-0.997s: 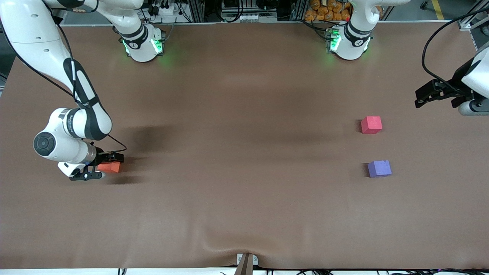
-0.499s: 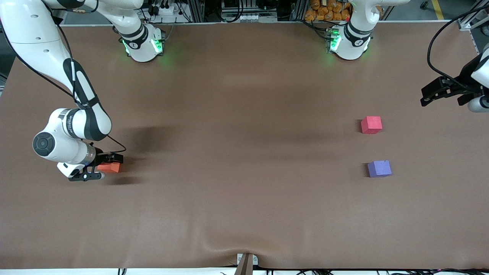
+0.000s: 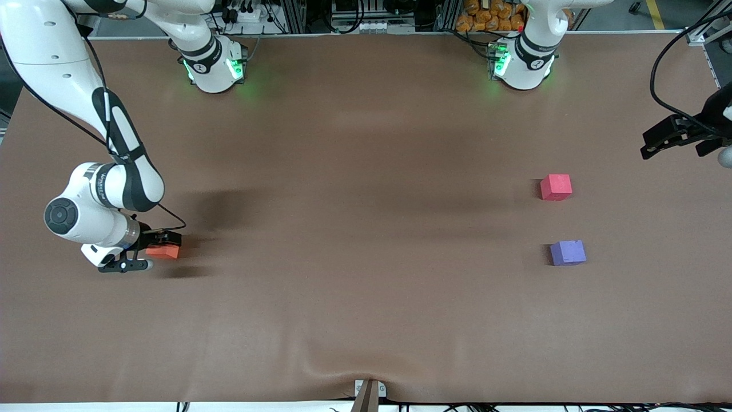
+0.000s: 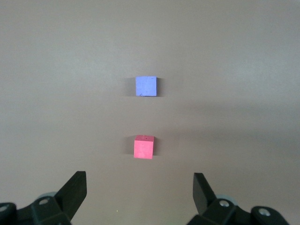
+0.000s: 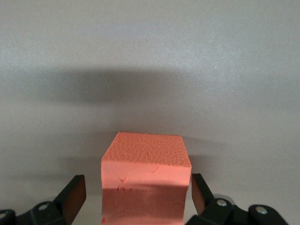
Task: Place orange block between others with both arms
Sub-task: 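Close the right gripper on the orange cube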
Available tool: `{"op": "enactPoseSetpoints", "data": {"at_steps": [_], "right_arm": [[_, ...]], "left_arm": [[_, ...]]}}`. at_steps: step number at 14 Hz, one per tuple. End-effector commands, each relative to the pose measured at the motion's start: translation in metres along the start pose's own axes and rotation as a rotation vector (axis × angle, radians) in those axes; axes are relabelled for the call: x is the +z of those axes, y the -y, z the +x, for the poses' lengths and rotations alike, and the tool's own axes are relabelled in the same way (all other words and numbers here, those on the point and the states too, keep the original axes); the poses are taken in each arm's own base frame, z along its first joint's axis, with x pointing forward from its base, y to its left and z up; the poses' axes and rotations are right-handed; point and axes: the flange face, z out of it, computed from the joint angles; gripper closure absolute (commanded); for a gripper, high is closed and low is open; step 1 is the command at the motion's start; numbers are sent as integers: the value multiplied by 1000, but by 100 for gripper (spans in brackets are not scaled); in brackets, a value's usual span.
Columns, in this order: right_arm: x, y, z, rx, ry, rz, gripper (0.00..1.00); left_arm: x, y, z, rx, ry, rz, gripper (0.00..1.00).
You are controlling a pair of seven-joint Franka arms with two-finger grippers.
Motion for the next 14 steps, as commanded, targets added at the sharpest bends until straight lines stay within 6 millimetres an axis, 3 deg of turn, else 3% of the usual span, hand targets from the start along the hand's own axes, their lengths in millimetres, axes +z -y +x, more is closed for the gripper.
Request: {"op": "enactPoseSetpoints", "data": {"at_steps": [1, 2, 3, 5, 6, 7, 10, 14], "right_arm": [[6, -6, 8, -12, -8, -1, 0], [6, -6, 8, -12, -6, -1, 0], [7, -6, 7, -12, -3, 0, 13], [9, -6, 6, -12, 6, 1, 71], [8, -6, 6, -12, 7, 2, 95], [8, -5, 5, -12, 10, 2, 100], [4, 1, 5, -15, 19, 3, 100], [-40, 11, 9, -34, -21, -2, 100]], "left_arm": [[-7, 4, -6, 14, 7, -15, 0], [-7, 4, -6, 14, 7, -15, 0], [-7, 4, -6, 14, 7, -15, 0], [-7, 4, -6, 14, 9, -15, 0], [-6, 5, -6, 13, 10, -15, 0], [-6, 5, -6, 13, 10, -15, 0], [-6, 4, -6, 13, 10, -15, 0], [-6, 4, -6, 12, 10, -17, 0]]}}
